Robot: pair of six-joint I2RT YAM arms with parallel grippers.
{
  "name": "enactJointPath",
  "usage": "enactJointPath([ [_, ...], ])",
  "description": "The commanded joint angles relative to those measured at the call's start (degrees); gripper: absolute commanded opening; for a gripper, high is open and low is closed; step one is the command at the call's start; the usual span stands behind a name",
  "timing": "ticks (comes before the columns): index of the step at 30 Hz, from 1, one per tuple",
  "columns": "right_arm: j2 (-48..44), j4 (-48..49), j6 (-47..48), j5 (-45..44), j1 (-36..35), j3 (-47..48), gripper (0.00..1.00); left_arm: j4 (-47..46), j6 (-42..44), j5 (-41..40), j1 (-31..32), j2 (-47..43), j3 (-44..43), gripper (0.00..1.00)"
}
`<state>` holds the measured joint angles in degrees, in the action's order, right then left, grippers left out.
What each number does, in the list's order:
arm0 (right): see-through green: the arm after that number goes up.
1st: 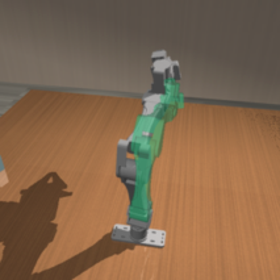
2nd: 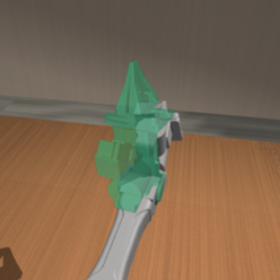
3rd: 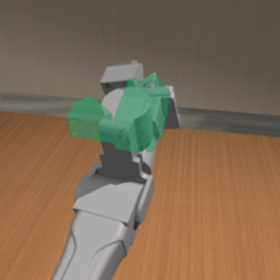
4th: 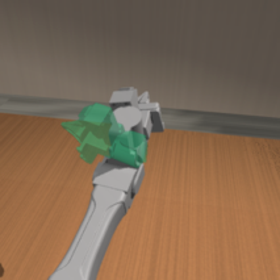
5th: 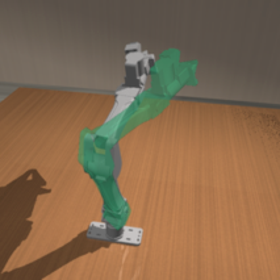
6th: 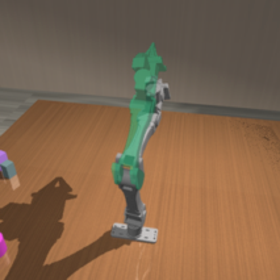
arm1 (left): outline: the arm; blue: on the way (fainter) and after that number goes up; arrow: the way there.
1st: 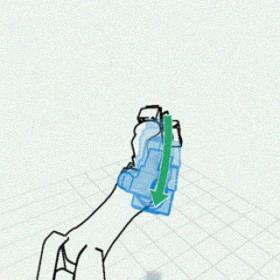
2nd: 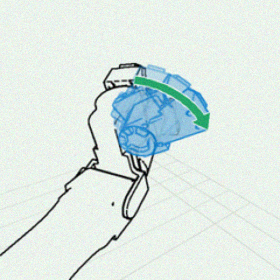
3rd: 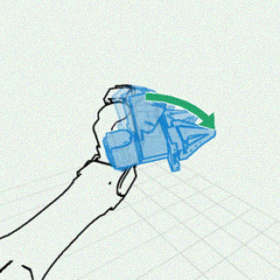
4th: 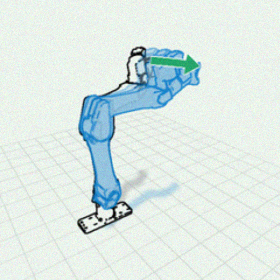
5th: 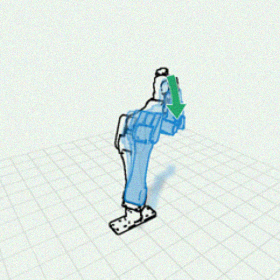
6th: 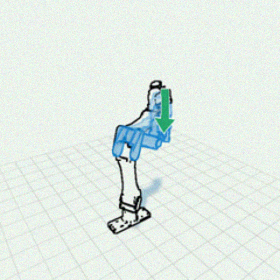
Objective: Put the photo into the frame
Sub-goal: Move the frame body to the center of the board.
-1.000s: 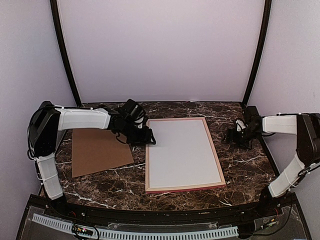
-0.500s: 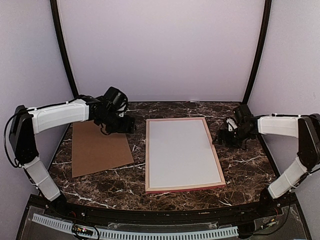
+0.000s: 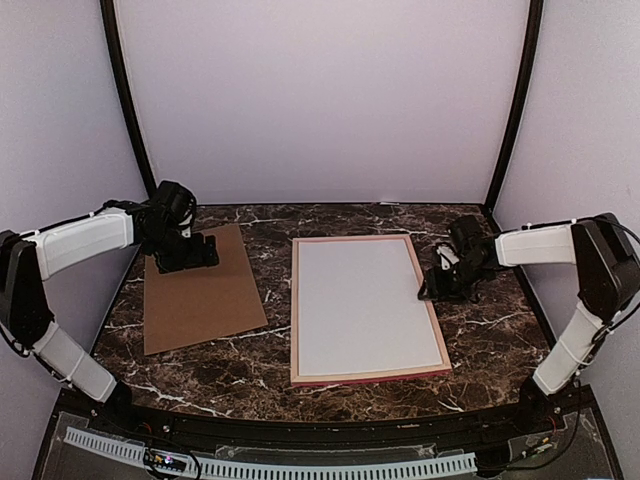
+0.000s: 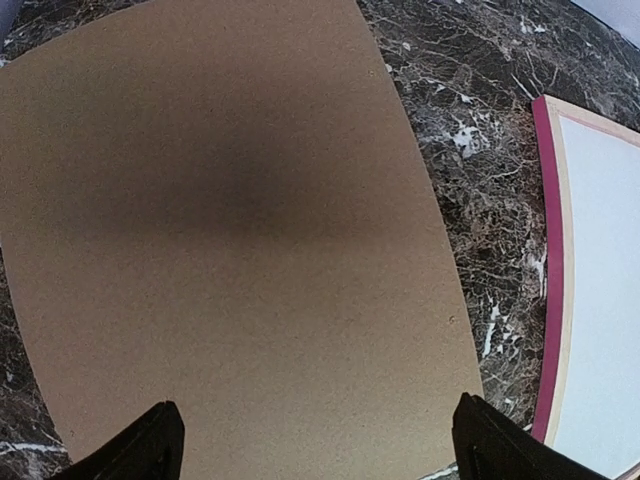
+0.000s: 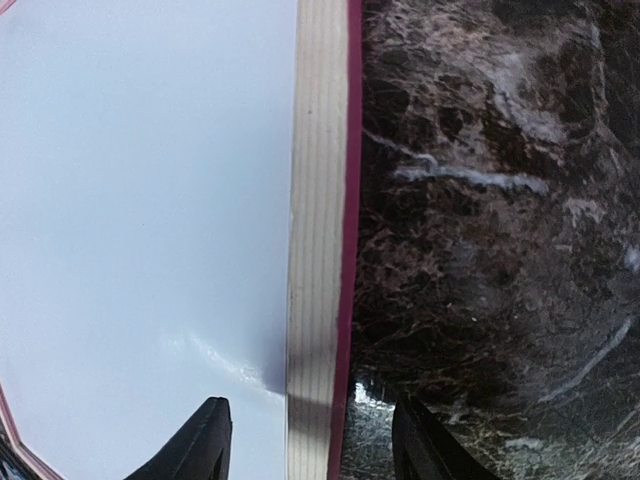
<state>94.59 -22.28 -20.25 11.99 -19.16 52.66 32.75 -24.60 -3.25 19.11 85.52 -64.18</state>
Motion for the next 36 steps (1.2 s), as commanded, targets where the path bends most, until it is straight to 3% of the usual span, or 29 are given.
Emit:
enactJointPath([
  [1,1.25,1.41,0.54,0.07,-0.61,1.77,0.47,-0.89,1.1,2.29,-2.63,-2.54,2.25,0.97],
  [13,2.97,0.85,1.59,-0.87,-0.57,1.77,0.27,-2.56,1.92,5.62,-9.15,-3.44,6.09,0.97],
  [26,1.56,-3.21,2.79,-3.97,3.67,1.68,0.15,-2.93,4.55,9.7,-20.31,-2.9,7.53,0.97],
  [33,-0.24,-5.17,3.68,-5.09,8.28,1.04,0.14,-3.13,6.22,11.66,-25.28,-0.92,7.33,0.97],
  [36,-0.61,-5.42,4.03,-5.43,8.41,1.61,0.25,-3.3,6.74,11.84,-26.29,0.55,7.07,0.97],
])
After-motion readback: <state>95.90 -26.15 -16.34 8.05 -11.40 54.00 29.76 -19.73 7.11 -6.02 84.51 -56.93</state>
